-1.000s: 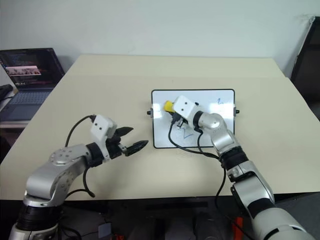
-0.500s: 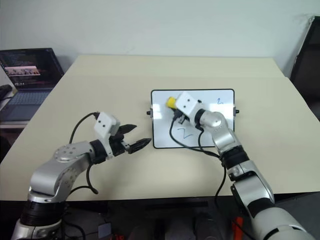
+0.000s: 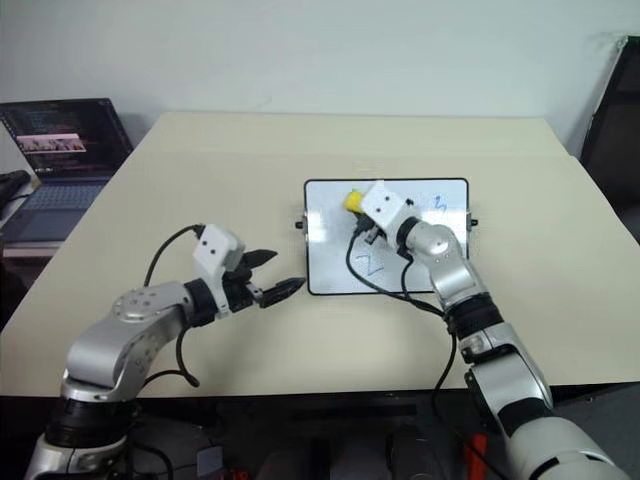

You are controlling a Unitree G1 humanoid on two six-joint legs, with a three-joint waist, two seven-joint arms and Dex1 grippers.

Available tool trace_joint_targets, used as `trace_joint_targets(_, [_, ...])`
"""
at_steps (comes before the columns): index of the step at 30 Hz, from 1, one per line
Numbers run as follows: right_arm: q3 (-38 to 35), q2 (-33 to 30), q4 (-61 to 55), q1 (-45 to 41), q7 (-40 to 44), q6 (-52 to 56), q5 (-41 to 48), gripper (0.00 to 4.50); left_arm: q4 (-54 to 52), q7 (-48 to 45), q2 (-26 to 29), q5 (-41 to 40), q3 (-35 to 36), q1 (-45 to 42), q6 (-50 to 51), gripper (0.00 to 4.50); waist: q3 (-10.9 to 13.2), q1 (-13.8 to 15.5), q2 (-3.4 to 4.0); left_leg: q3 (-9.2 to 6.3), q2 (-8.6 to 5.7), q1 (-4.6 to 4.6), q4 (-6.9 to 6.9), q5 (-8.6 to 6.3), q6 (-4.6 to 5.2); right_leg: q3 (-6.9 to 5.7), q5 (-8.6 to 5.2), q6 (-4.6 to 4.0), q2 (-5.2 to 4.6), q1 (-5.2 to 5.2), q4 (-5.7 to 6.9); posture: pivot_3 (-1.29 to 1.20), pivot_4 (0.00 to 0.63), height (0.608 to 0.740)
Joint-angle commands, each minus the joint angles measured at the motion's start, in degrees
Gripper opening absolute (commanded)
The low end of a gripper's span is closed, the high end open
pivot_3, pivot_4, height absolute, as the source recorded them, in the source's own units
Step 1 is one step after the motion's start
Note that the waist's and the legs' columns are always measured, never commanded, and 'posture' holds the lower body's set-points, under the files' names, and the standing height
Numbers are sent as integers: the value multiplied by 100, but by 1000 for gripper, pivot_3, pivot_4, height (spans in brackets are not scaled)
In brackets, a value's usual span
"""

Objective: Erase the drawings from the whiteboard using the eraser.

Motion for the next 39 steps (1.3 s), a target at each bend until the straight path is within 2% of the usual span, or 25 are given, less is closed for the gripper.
trace_joint_targets(1, [-109, -147, 194, 61, -72, 75, -98, 1123, -66, -53, 2, 43, -23, -121, -137, 4500, 0, 0, 0, 1, 0, 1, 0, 0, 0, 1, 0, 0, 0, 0, 0, 0, 150, 740])
trace_joint_targets(11, [381, -296, -685, 741, 1060, 201, -43, 1122, 18, -141, -20, 93, -106, -240, -144, 4500, -2, -22, -4, 1, 1, 1, -1, 0, 0, 1, 0, 1, 1, 1, -2, 0, 150, 740])
trace_joint_targets(17, [151, -275, -754, 695, 882, 283, 40, 1122, 40, -227, 56, 155, -136, -239, -154, 4500, -2, -28, -4, 2, 2, 7, -1, 0, 0, 6, 0, 0, 3, 1, 5, 0, 150, 740])
trace_joint_targets(28, [-12, -312, -1234, 675, 1053, 595, 256, 1122, 116, -337, 93, 100, 10, -387, -159, 4500, 0, -12, -8, 2, 1, 0, -3, 0, 0, 5, -1, 0, 3, -2, -4, 0, 150, 740])
trace_joint_targets(34, [-313, -500, -2253, 682, 1496, 1161, 808, 1122, -37, -438, 160, -91, 259, -393, -148, 4500, 9, -8, -7, -2, 3, -15, -9, -1, 0, 0, -2, 0, 3, -12, -14, 0, 150, 740])
trace_joint_targets(39, [-792, -963, -3469, 868, 1936, 1802, 1541, 1122, -145, -577, 353, -183, 407, -404, -174, 4500, 10, 7, -6, -8, 4, -22, -13, -3, 0, -4, -3, 1, 2, -14, -30, 0, 150, 740])
